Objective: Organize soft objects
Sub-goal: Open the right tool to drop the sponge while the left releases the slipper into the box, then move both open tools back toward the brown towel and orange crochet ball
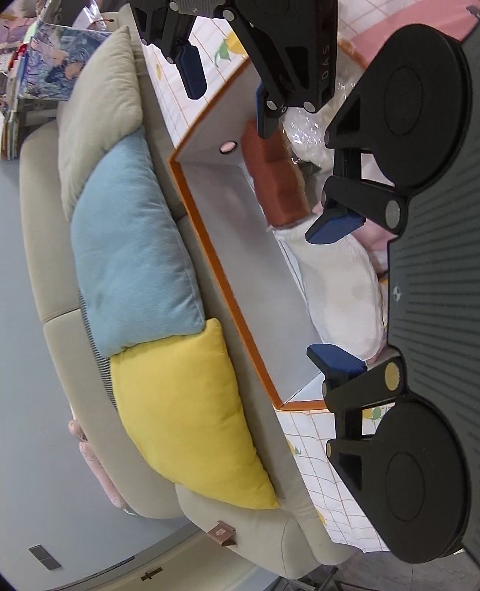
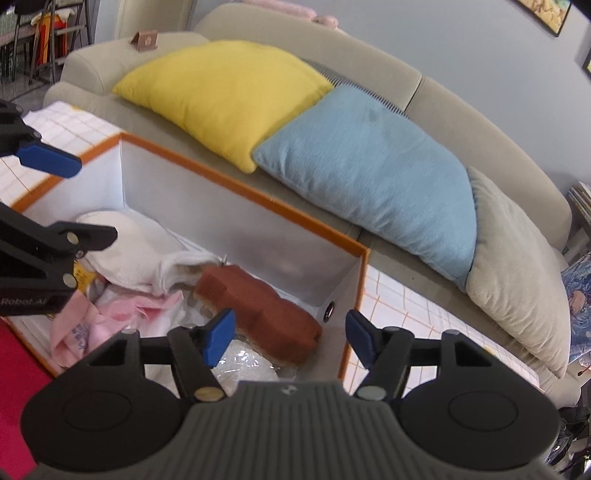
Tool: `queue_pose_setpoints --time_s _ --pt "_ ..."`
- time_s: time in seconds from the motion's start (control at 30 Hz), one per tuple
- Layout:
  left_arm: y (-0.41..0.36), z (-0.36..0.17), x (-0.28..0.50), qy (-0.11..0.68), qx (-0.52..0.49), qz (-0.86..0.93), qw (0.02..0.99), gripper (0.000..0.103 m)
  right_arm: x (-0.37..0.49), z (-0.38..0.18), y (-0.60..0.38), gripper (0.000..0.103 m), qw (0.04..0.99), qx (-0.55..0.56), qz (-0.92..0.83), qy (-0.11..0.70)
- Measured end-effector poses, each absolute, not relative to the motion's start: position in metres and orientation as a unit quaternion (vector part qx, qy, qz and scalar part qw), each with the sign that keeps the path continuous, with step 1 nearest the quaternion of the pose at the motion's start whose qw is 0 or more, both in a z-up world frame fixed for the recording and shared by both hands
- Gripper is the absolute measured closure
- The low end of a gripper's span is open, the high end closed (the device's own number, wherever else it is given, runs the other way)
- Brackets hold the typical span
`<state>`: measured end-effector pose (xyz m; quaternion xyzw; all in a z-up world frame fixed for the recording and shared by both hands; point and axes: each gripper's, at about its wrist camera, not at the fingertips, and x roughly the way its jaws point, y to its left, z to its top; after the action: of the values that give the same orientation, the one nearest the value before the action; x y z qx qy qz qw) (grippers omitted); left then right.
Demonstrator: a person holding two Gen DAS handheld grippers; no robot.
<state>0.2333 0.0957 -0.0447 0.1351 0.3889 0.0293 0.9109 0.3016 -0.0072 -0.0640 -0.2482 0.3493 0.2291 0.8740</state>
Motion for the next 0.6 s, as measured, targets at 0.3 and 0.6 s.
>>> queue_pose_setpoints --time_s 0.3,0.6 --pt "0.078 -0.011 0.195 0.333 0.090 0.028 0.938 0.030 0.268 -0.031 -0.036 0.029 0.892 -0.214 0.236 0.320" --pt "0.044 0.014 0.139 0.292 0.044 0.000 0.955 0.030 0.215 -0.015 -0.087 0.029 0.911 -0.147 0.229 0.309"
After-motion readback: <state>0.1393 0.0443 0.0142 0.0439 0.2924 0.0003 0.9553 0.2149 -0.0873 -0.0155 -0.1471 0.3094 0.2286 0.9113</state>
